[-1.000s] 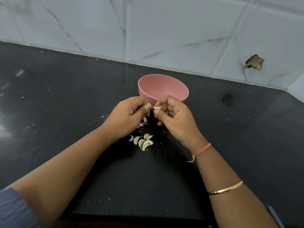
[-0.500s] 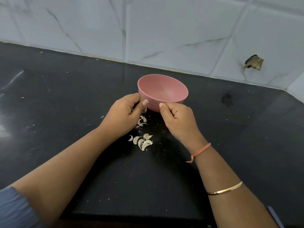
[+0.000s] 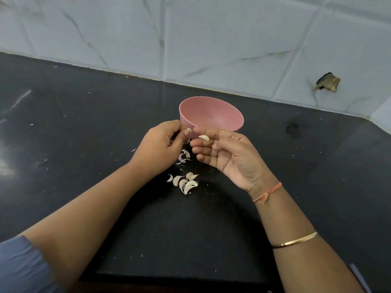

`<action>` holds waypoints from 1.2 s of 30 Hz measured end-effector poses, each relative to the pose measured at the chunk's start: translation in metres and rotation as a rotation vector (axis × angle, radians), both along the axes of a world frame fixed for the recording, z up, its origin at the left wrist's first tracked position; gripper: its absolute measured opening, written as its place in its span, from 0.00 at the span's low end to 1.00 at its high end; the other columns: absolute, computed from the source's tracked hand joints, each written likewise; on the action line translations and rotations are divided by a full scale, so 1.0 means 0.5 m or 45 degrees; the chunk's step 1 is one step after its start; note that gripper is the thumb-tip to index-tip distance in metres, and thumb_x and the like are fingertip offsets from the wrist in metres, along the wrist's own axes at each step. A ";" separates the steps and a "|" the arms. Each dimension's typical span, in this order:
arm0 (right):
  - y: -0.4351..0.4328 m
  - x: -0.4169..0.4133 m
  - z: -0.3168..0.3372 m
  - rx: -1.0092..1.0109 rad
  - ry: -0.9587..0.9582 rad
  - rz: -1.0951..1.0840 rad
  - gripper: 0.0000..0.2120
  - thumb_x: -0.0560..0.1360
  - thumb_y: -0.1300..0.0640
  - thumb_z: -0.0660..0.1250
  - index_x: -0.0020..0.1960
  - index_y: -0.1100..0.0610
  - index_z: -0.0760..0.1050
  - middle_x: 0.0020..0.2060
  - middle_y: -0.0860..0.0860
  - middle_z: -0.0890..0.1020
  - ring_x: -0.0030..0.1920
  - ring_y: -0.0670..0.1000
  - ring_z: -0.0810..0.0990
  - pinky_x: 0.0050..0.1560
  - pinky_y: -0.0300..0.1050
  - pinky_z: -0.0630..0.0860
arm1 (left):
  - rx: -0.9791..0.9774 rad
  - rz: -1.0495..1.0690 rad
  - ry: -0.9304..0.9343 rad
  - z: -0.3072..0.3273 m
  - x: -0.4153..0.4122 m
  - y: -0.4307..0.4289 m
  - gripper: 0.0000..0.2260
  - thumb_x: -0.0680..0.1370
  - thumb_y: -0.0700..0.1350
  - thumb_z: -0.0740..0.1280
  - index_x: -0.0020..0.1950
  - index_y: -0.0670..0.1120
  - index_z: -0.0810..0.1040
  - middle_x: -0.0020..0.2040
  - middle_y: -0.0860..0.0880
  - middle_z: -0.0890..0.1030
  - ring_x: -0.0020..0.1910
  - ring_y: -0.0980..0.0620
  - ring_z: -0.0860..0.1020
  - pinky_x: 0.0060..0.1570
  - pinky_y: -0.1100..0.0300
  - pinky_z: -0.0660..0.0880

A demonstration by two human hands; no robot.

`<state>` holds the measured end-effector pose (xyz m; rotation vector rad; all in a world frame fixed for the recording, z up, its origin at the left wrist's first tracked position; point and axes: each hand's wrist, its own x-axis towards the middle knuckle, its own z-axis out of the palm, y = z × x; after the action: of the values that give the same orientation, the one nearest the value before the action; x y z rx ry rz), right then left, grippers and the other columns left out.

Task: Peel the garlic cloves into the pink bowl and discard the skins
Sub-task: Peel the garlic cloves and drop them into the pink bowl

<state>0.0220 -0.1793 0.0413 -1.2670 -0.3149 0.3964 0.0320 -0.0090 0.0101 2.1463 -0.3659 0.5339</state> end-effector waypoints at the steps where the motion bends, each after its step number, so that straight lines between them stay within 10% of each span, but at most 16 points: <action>1: 0.001 -0.001 0.000 0.002 0.005 0.010 0.22 0.72 0.75 0.49 0.53 0.63 0.77 0.41 0.58 0.84 0.41 0.51 0.83 0.45 0.41 0.80 | -0.001 -0.001 -0.003 0.000 0.000 0.000 0.08 0.79 0.44 0.61 0.42 0.48 0.76 0.33 0.58 0.75 0.35 0.65 0.73 0.33 0.73 0.68; 12: 0.011 -0.010 0.000 -0.056 -0.264 -0.201 0.07 0.76 0.65 0.62 0.50 0.59 0.76 0.40 0.56 0.84 0.38 0.51 0.83 0.39 0.41 0.80 | 0.024 0.084 0.016 0.001 0.003 0.001 0.07 0.79 0.44 0.62 0.41 0.48 0.76 0.35 0.57 0.76 0.35 0.62 0.74 0.34 0.71 0.68; 20: 0.021 0.040 -0.030 -0.837 -1.265 -1.104 0.09 0.75 0.60 0.67 0.53 0.59 0.81 0.42 0.48 0.80 0.41 0.46 0.77 0.44 0.39 0.76 | -0.054 0.295 0.090 0.001 0.005 0.003 0.09 0.77 0.49 0.64 0.40 0.46 0.78 0.33 0.52 0.78 0.27 0.56 0.71 0.33 0.57 0.72; 30: 0.016 0.057 -0.039 -1.310 -1.327 -1.099 0.15 0.72 0.63 0.61 0.56 0.56 0.80 0.40 0.53 0.79 0.46 0.56 0.75 0.46 0.51 0.70 | -0.053 0.330 0.131 0.000 0.008 0.007 0.08 0.74 0.51 0.68 0.41 0.48 0.81 0.34 0.54 0.80 0.35 0.57 0.78 0.39 0.58 0.77; 36: 0.013 0.037 -0.021 -1.061 -1.578 -0.979 0.09 0.72 0.61 0.64 0.48 0.58 0.82 0.39 0.52 0.81 0.40 0.46 0.75 0.43 0.43 0.75 | -0.063 0.348 0.112 0.000 0.010 0.008 0.08 0.74 0.52 0.70 0.40 0.48 0.81 0.34 0.56 0.80 0.35 0.59 0.78 0.37 0.64 0.75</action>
<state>0.0407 -0.1726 0.0309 -2.2146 -0.6860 -1.0974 0.0371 -0.0047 0.0101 2.1764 -0.0097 0.5922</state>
